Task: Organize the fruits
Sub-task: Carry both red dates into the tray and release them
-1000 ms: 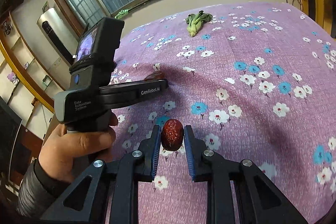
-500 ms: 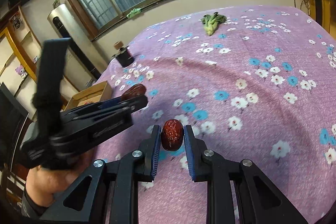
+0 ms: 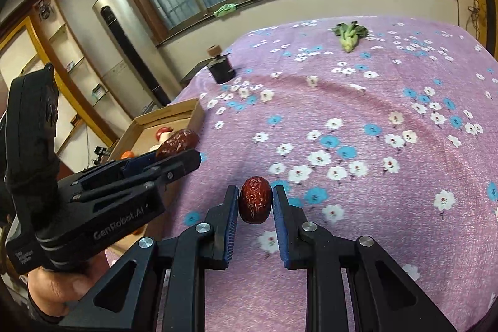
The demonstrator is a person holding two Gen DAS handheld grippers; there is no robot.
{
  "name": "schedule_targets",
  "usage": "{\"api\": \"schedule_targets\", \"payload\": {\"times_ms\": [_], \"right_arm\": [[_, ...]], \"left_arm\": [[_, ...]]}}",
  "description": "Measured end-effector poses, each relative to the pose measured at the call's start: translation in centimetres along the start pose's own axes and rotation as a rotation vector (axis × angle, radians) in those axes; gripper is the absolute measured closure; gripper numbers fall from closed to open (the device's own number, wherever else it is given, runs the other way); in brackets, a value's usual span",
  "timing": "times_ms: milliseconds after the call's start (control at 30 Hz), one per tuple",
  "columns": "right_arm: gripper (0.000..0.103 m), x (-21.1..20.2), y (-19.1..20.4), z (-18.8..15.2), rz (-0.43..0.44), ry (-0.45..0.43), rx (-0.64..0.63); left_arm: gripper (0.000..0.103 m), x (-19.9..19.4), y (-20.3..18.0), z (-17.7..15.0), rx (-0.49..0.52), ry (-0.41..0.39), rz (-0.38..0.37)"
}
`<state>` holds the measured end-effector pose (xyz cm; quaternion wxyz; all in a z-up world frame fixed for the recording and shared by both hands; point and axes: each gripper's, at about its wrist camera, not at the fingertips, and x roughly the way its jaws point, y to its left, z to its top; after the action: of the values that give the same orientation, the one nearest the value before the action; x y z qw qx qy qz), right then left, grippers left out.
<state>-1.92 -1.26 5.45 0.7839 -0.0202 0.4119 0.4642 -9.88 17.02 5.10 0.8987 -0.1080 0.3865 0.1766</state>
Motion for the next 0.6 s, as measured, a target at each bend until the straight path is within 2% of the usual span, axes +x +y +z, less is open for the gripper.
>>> {"api": "schedule_targets", "payload": {"times_ms": [600], "right_arm": [[0.080,0.1,6.4,-1.2,0.072,0.012,-0.106]], "left_arm": [[0.069,-4.3,4.1,-4.3,-0.024,-0.036,0.074]]}}
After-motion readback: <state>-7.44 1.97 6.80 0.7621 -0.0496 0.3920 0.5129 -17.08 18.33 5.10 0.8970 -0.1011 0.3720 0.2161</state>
